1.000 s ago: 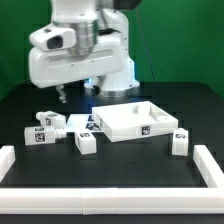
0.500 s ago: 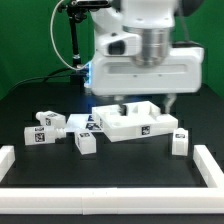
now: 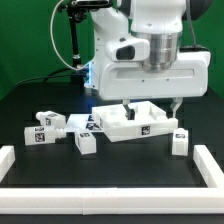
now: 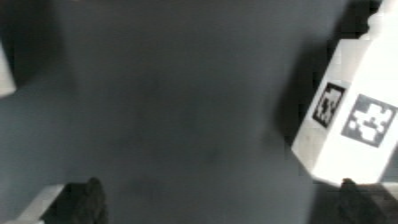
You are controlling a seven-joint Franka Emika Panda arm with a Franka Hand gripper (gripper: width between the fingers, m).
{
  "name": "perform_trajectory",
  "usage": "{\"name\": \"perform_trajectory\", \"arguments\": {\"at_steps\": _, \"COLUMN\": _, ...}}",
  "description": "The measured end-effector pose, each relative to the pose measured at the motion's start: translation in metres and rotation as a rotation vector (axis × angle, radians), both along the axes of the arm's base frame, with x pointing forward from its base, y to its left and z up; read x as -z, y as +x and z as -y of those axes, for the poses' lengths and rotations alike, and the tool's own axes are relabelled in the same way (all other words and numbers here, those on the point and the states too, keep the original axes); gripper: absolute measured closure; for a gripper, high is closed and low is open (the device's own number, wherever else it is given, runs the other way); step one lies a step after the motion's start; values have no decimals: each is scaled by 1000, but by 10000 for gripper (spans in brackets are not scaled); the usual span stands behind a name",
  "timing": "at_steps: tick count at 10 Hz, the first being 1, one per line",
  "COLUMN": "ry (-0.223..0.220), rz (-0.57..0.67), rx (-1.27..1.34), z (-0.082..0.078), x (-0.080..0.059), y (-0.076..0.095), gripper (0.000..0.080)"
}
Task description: Assemble one leg
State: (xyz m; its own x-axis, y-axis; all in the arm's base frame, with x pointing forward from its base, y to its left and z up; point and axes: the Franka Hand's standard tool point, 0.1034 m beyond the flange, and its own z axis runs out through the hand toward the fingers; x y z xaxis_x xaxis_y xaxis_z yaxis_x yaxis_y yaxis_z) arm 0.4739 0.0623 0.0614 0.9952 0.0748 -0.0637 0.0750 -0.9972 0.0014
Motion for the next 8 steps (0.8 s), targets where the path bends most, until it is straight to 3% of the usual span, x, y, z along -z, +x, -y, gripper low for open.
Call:
{"name": "perform_trajectory", "arguments": {"at_steps": 2, "ry": 3, "rz": -10, "rx": 81, "z": -30, "x": 9, "y": -3, "gripper": 151}}
{"name": "perform_trajectory", "arguments": {"at_steps": 3, "ry": 1, "rz": -4, "rx": 114, "z": -49, "x": 21, "y": -1, "gripper": 151}}
{"name": "perform_trajectory", "arguments": {"at_steps": 4, "ry": 2, "rz": 1, "rx": 105, "z": -55, "x": 32, "y": -3, "gripper": 151}}
{"name": "perform_trajectory", "arguments": {"at_steps": 8, "ry": 10, "rz": 15, "rx": 104, "z": -71, "x": 50, "y": -4, "gripper": 151}}
